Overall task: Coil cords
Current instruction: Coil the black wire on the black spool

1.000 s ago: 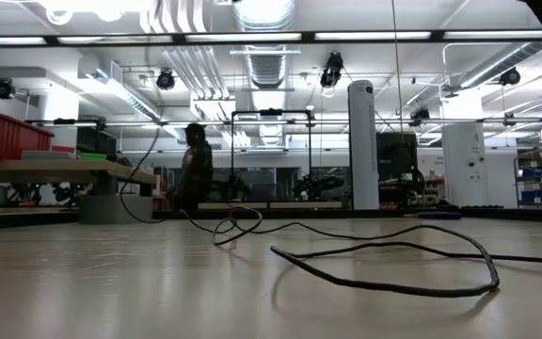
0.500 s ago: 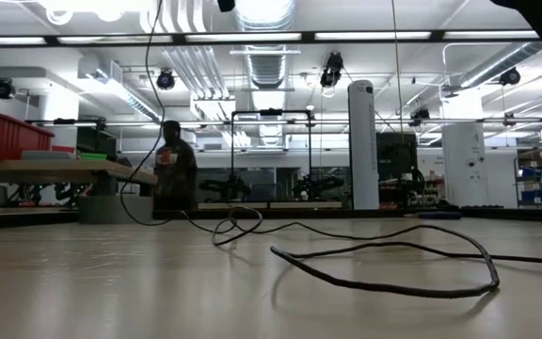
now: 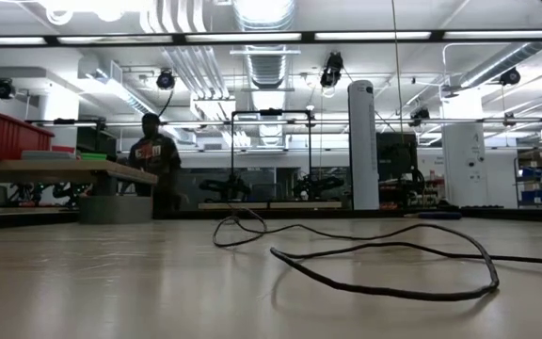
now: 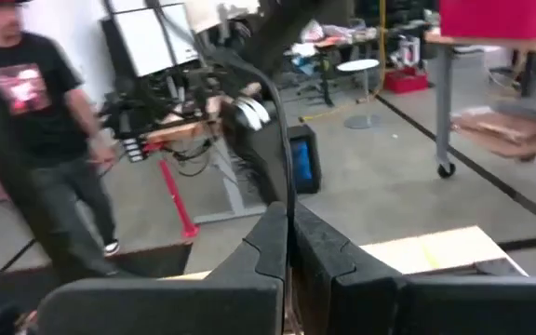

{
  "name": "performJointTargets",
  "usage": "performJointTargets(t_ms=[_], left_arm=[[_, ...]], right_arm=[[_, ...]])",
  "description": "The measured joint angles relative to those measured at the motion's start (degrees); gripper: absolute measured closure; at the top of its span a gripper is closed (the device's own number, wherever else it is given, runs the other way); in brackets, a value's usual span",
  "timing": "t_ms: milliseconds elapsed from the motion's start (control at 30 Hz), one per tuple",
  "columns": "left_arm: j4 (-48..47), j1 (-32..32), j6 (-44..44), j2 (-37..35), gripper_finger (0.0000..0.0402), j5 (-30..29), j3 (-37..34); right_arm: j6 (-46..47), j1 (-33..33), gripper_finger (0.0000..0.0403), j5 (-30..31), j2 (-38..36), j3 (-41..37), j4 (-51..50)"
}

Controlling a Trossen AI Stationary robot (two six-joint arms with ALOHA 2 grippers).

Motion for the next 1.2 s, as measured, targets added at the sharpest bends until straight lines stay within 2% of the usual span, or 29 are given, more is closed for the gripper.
performJointTargets(t_ms=[67,267,467,567,667,933,1200], left_arm=[[0.18,-0.04,0.52,-0.58,0.0401,1.43,0.01],[0.05,0.52,2.69,-0.60,0.0401,1.07,-0.96],[-0.07,0.46,2.80,0.23,0.0401,0.37,-6.05],[-0.19,0.47,2.65,0.28,0.0402,0.22,-10.12],[-0.12,0.46,1.47,0.19,0.0401,-2.36,-14.28],[-0.13,-0.02,-7.36,-0.83,0.0401,-2.33,-24.78],[0.03,-1.54,-8.19,-4.60,0.0401,-2.49,-31.73]], right_arm=[[-1.54,0.31,0.0402,0.47,-3.66,0.14,-5.45],[-2.88,3.19,0.0402,9.02,-11.77,0.09,-18.53],[-0.71,6.15,0.0403,13.19,-17.13,0.23,-21.53],[-0.70,7.39,0.0403,14.37,-17.30,0.17,-22.30],[-0.94,7.77,0.0403,14.48,-16.59,1.48,-25.03],[-4.75,7.98,0.0403,19.82,-13.16,9.00,-36.09],[-8.54,7.94,0.0403,22.91,-13.13,8.90,-37.82]])
